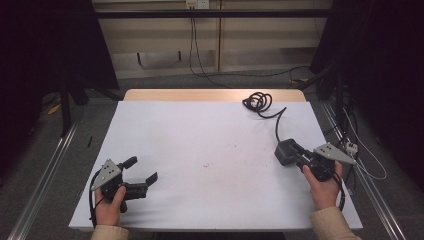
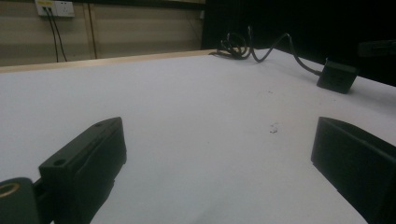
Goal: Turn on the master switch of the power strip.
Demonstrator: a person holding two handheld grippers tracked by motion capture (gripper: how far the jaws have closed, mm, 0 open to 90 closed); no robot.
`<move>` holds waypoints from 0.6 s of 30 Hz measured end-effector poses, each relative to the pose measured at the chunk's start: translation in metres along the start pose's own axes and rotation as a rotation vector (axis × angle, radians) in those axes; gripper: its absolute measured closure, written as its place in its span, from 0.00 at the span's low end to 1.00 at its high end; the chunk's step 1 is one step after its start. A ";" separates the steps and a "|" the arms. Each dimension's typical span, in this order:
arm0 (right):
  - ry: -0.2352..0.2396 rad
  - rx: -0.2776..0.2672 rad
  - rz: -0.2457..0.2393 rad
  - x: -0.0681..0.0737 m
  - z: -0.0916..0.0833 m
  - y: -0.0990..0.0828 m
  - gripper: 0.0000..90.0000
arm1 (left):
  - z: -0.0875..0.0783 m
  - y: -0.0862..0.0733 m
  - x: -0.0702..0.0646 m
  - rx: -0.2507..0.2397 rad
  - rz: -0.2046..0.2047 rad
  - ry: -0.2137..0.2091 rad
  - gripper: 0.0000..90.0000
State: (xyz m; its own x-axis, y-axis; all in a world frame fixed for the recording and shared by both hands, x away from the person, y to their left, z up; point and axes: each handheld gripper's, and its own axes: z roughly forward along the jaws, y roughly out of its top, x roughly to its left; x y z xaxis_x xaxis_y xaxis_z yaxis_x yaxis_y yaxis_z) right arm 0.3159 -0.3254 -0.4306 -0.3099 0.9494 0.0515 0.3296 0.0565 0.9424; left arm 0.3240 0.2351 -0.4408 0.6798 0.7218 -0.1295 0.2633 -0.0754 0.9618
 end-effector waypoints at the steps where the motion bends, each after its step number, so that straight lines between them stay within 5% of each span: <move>1: 0.000 0.000 0.000 0.000 0.000 0.000 0.87 | 0.000 0.000 0.000 0.000 0.000 0.000 0.03; 18: -0.011 0.018 0.010 -0.005 0.006 0.000 0.93 | 0.000 0.000 0.000 0.001 0.000 0.000 0.03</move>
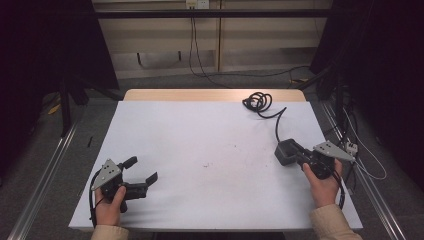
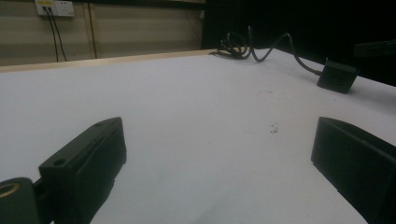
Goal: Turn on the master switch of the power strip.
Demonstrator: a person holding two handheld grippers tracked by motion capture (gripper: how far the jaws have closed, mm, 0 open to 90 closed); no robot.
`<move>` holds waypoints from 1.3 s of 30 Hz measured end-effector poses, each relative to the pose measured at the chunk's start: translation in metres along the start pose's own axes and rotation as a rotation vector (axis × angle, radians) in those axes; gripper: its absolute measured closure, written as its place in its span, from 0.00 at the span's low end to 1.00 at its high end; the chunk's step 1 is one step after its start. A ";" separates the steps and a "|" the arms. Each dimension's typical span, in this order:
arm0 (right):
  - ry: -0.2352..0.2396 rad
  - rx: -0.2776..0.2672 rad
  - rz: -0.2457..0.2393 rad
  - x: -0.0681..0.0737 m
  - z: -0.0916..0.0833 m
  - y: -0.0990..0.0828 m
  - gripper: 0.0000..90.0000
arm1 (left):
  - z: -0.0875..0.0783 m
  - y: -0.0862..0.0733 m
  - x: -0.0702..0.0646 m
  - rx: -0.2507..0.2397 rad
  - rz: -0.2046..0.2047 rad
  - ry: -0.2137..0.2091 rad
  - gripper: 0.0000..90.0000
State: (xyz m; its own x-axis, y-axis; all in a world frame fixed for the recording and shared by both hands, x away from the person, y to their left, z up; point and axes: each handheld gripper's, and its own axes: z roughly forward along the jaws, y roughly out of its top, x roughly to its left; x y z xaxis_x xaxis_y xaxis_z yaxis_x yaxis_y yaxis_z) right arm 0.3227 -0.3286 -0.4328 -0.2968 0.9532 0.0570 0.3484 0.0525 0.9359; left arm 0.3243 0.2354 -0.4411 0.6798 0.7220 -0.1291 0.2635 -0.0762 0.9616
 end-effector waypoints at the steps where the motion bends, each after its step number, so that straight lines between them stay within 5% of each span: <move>1: -0.001 0.001 -0.002 0.000 0.000 0.000 0.93 | 0.000 0.000 0.000 -0.001 -0.002 0.000 0.03; 39: -0.003 0.010 0.006 -0.007 0.004 0.000 1.00 | 0.000 0.000 0.000 0.001 0.004 -0.001 0.03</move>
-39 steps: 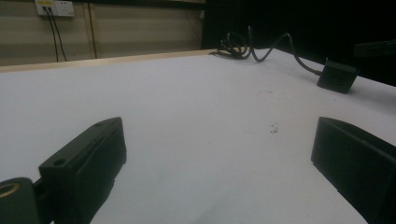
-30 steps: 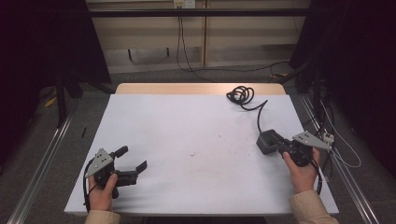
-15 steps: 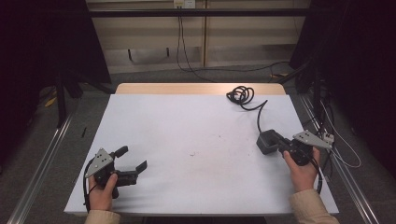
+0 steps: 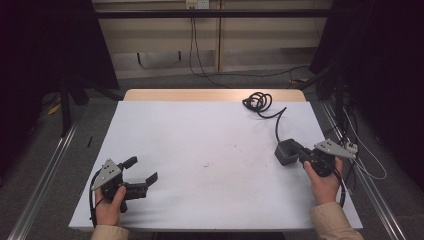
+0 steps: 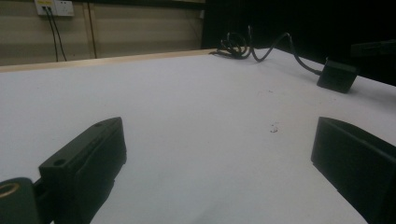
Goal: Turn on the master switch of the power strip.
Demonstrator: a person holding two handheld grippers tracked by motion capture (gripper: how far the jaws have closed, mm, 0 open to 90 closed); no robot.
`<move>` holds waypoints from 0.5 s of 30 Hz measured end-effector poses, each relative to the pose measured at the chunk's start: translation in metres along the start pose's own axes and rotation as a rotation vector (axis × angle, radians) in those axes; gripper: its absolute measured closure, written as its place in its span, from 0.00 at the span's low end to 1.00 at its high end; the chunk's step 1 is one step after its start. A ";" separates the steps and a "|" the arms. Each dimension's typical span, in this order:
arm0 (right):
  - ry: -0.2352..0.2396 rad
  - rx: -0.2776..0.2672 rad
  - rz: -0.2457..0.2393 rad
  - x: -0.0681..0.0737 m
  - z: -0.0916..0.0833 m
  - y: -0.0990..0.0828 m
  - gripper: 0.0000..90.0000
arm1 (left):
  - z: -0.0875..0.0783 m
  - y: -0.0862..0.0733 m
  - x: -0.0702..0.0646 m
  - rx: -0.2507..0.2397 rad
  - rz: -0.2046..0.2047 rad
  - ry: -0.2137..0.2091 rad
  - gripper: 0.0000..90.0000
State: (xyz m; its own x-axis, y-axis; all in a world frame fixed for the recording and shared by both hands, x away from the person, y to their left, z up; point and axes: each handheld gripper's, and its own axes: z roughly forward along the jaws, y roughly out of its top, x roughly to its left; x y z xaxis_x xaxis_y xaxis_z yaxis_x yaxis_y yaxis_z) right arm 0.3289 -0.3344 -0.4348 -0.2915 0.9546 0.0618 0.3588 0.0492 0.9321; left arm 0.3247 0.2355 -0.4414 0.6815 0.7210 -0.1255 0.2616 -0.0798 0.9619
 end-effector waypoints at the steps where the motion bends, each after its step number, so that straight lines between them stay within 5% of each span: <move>1: -0.001 0.001 -0.002 0.000 0.000 0.000 1.00 | 0.000 0.000 0.000 -0.001 -0.002 0.000 0.03; 15: -0.006 0.019 -0.002 -0.002 0.001 -0.001 1.00 | 0.000 0.000 0.000 -0.001 -0.007 -0.001 0.03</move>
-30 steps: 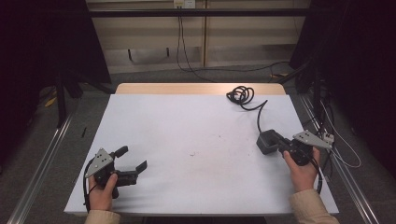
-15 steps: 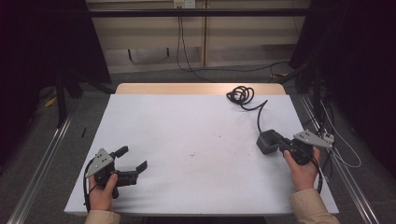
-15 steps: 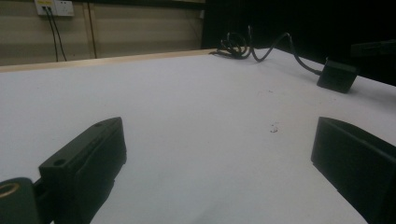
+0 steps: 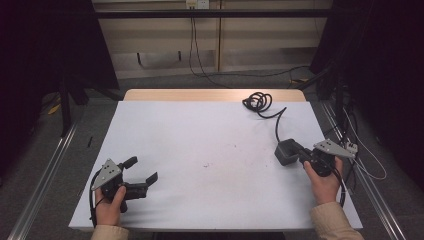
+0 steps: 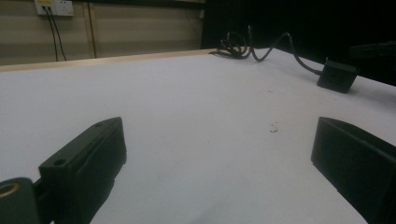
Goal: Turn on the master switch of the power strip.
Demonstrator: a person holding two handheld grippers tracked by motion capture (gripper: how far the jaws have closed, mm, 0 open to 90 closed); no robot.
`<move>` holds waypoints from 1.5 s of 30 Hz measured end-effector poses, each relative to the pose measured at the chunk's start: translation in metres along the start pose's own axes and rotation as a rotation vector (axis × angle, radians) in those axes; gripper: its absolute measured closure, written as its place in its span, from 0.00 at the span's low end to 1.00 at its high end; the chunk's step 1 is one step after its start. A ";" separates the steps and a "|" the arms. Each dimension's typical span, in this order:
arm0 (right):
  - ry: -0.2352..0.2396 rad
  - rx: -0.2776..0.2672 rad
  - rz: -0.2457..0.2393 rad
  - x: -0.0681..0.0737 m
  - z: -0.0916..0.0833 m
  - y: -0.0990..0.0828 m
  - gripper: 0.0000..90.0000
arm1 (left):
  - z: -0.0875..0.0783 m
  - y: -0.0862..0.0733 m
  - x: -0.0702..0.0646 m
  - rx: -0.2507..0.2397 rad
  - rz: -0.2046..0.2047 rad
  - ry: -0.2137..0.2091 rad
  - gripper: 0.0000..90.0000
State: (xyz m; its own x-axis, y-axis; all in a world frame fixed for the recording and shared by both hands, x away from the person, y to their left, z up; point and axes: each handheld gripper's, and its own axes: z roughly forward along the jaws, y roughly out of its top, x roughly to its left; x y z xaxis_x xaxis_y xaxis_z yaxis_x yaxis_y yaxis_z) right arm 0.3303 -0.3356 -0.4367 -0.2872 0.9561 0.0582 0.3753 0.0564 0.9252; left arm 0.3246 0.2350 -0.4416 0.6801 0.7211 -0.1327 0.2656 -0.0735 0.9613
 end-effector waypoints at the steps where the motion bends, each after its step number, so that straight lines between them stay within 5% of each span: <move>1: 0.000 0.002 0.000 0.000 0.000 0.000 1.00 | 0.000 0.000 0.000 0.000 -0.001 0.000 0.03; 26: -0.039 0.000 -0.035 0.005 0.003 -0.005 1.00 | -0.002 0.000 0.000 -0.002 -0.001 0.003 0.03; 45: -0.033 -0.009 -0.004 0.005 0.003 -0.007 1.00 | -0.001 -0.001 -0.001 0.002 0.001 0.002 0.03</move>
State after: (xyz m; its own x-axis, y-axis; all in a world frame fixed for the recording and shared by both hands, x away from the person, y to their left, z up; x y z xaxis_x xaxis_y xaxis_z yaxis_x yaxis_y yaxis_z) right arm 0.3288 -0.3308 -0.4438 -0.2596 0.9648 0.0423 0.3661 0.0577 0.9288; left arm 0.3230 0.2350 -0.4421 0.6791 0.7222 -0.1313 0.2665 -0.0759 0.9608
